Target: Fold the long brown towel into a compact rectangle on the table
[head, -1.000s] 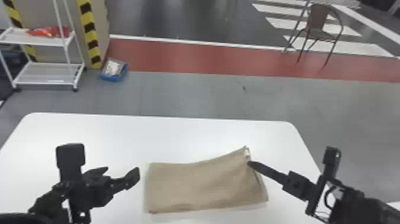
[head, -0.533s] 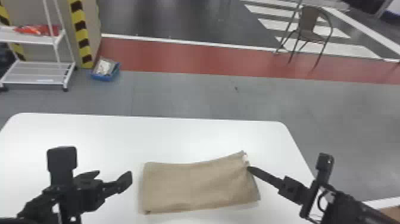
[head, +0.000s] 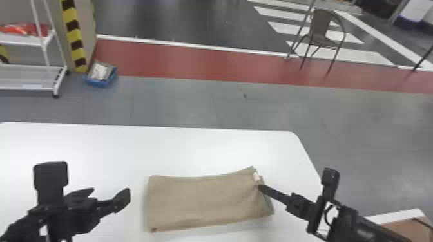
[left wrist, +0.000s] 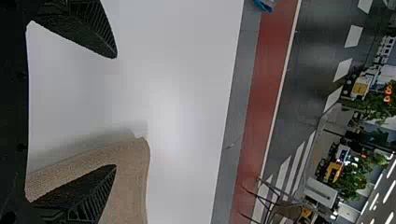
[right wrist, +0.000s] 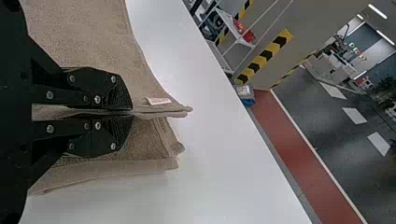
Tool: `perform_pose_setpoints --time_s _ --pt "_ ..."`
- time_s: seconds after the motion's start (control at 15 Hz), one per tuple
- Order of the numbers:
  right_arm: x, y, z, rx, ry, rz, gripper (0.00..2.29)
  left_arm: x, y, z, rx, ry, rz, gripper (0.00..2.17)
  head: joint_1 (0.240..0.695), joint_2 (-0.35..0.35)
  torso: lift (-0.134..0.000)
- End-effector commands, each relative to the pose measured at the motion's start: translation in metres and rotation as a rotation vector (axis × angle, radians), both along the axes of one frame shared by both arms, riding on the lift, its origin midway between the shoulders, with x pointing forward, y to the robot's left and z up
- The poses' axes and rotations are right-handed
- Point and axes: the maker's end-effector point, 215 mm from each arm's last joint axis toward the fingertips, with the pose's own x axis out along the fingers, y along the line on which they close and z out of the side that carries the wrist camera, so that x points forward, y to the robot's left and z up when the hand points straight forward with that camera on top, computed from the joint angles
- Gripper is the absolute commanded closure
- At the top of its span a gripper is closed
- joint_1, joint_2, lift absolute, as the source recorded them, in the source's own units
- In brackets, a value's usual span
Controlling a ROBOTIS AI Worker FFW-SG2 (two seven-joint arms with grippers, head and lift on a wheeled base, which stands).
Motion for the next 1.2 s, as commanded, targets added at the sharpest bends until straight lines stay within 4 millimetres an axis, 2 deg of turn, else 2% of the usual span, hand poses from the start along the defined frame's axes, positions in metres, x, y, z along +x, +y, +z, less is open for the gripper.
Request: perform_pose_setpoints --time_s 0.0,0.2,0.27,0.33,0.47,0.67,1.13 --pt "0.002 0.012 0.002 0.028 0.0 0.016 1.06 0.0 0.001 0.0 0.002 0.0 0.0 0.04 0.695 -0.28 0.0" --pt "-0.002 0.046 0.045 0.092 -0.042 0.052 1.06 0.0 0.002 -0.002 0.007 0.003 0.001 0.04 0.695 -0.255 0.0" --pt "-0.005 0.05 0.059 0.096 -0.054 0.056 1.06 0.001 0.002 -0.001 0.007 0.0 0.0 0.04 0.695 -0.244 0.0" --pt "-0.006 0.047 0.067 0.092 -0.063 0.05 1.06 0.0 0.002 -0.001 0.008 0.0 0.0 0.04 0.695 -0.233 0.0" --pt "-0.006 0.026 0.075 0.092 -0.076 0.015 1.06 0.0 0.006 -0.002 0.012 0.002 0.003 0.04 0.695 -0.224 0.0" --pt "-0.011 -0.011 0.069 0.114 -0.082 -0.051 1.06 -0.001 0.005 -0.004 0.009 0.005 0.001 0.04 0.695 -0.251 0.0" --pt "0.002 -0.041 0.042 0.079 -0.088 -0.072 1.06 -0.003 -0.001 -0.006 0.018 0.008 -0.008 0.04 0.695 -0.318 0.0"
